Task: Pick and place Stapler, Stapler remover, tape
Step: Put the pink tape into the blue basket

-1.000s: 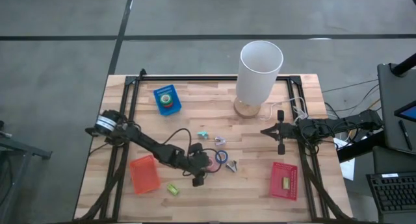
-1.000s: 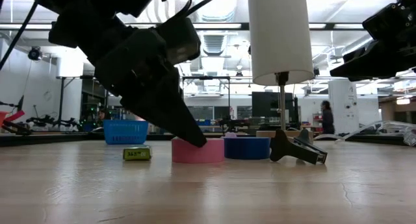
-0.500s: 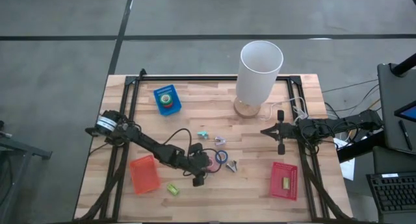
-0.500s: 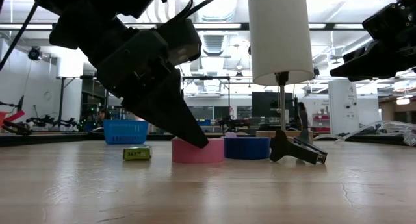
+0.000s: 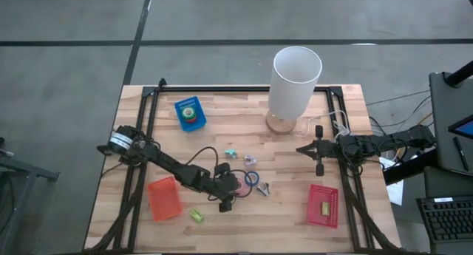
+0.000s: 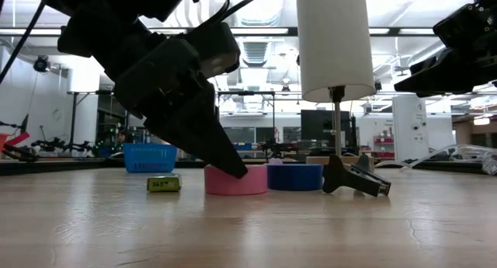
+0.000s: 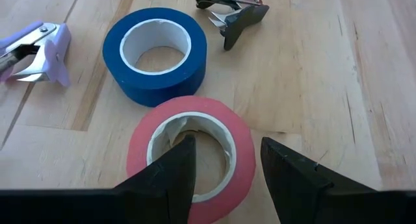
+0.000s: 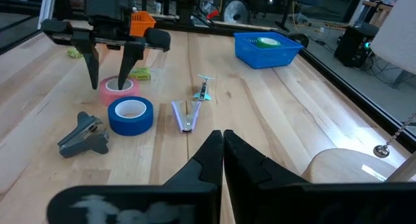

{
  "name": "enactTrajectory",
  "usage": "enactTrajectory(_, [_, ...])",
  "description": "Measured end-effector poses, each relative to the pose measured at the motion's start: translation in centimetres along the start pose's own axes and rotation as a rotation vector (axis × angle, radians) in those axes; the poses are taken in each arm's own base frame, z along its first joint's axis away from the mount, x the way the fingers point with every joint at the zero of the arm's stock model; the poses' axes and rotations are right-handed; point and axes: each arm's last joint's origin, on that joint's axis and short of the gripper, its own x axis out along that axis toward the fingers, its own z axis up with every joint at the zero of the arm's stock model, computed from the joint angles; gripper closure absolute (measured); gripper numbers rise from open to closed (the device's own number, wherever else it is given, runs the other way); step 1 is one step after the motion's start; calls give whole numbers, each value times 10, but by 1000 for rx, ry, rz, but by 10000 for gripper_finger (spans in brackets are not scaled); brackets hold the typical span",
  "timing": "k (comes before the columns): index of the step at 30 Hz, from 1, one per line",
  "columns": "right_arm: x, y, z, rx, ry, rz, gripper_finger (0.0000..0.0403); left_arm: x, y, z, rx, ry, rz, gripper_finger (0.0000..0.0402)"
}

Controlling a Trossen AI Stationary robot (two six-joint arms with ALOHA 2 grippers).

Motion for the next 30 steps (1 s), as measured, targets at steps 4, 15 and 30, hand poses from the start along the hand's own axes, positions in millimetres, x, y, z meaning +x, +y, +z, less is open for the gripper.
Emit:
enactTrajectory(4, [0, 0, 0, 0, 0, 0, 394, 0, 0, -1, 5, 19, 0, 227])
enactTrajectory(15, [0, 0, 0, 0, 0, 0, 394, 0, 0, -1, -16, 21, -17, 227])
enactTrajectory(30, [0, 0, 0, 0, 0, 0, 394, 0, -1, 1, -33, 17, -22, 185])
